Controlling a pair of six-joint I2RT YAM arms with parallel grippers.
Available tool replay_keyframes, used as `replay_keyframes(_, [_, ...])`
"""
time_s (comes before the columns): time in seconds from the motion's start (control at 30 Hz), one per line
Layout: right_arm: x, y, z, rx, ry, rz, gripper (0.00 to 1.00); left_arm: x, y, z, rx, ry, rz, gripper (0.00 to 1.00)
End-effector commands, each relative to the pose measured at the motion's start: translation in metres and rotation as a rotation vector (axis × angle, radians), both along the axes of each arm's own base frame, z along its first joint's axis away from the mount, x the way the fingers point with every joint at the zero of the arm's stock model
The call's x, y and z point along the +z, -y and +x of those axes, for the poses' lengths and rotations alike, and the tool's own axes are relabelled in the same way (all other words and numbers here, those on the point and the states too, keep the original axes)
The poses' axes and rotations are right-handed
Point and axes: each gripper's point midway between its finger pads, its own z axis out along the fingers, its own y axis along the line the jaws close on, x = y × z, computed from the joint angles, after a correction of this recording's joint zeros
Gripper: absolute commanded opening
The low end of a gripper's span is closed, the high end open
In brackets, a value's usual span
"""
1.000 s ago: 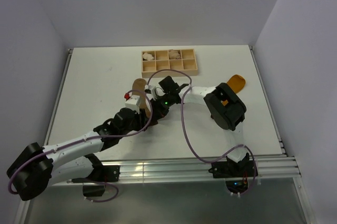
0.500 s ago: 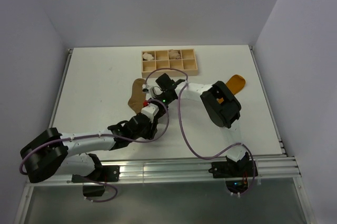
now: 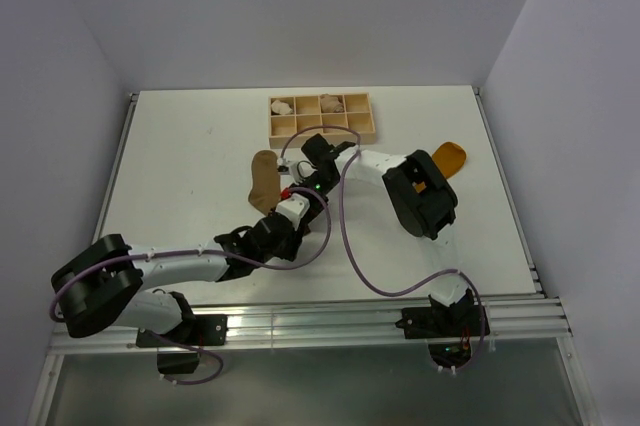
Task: Roll the socks
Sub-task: Roll the sock at the center of the board.
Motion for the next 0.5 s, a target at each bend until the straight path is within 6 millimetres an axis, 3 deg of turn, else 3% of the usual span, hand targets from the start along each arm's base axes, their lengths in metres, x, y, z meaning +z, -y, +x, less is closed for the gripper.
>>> replay_keyframes(0.0, [-0.028,0.034,0.010,-0.001,0.044,-0.181,0.00,0.008,0.011,0.009,-0.016,0.047,-0.010,0.51])
replay_keyframes(0.33, [-0.028,0.037,0.005,0.019,0.026,-0.174,0.00,0.038,0.023,0.011,-0.090,0.151,-0.034,0.50])
replay_keyframes(0.47, [-0.028,0.037,0.005,0.019,0.024,-0.181,0.00,0.027,0.025,0.009,-0.108,0.131,-0.006,0.50])
